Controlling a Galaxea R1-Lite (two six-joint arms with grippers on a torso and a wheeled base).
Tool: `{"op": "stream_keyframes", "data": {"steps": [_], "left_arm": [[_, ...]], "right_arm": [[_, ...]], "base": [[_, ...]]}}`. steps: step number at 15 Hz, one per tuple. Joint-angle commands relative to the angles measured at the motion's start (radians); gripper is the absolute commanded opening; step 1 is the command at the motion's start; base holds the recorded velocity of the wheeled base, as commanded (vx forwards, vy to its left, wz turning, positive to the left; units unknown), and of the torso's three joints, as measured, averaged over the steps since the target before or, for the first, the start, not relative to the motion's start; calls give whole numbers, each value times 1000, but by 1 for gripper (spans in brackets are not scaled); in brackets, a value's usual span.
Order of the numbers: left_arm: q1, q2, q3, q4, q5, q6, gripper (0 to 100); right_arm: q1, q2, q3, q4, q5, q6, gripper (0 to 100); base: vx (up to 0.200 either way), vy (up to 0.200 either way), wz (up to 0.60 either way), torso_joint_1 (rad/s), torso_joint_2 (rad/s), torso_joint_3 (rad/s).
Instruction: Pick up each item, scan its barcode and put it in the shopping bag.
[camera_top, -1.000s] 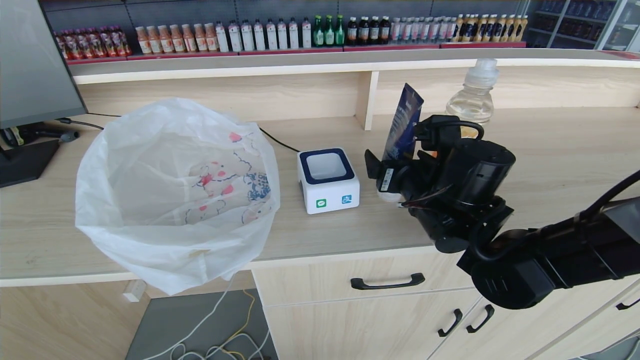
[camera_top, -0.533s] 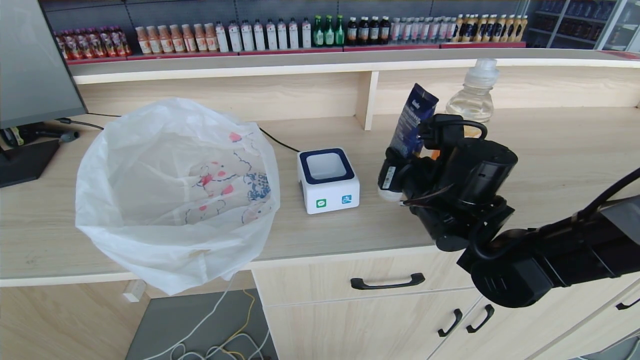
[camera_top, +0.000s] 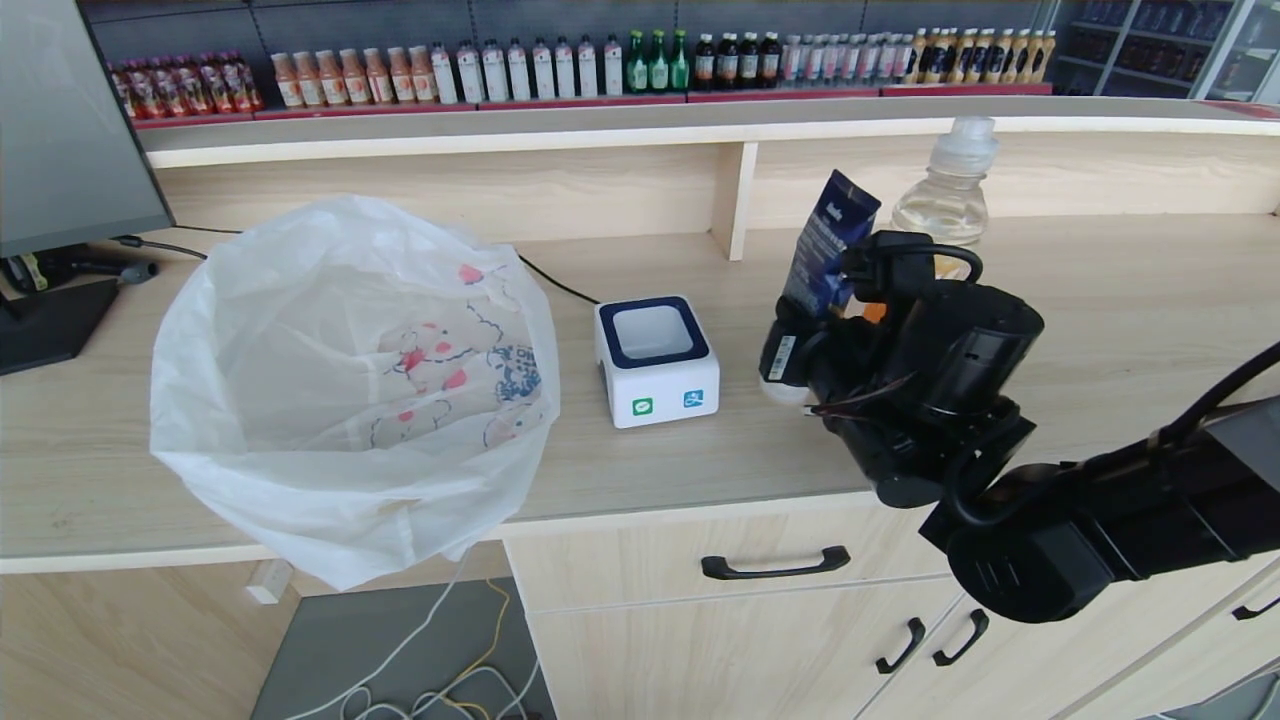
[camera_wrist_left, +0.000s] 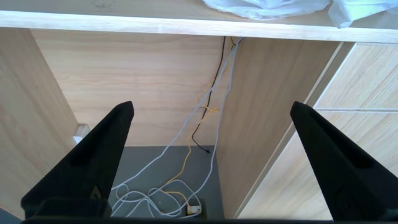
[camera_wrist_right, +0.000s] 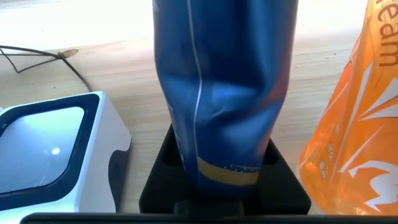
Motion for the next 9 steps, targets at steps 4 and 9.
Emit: {"op": "stream_keyframes", "data": {"steps": [4,9], "left_arm": [[-1,0,0,0,0,-1,100],[0,0,0,0,0,-1,100]], "right_arm": [[0,-69,36,-1,29,-8,0],[7,-164,34,-3,39,-76,0]], "base": [[0,0,0,0,0,0],[0,0,0,0,0,0]]}}
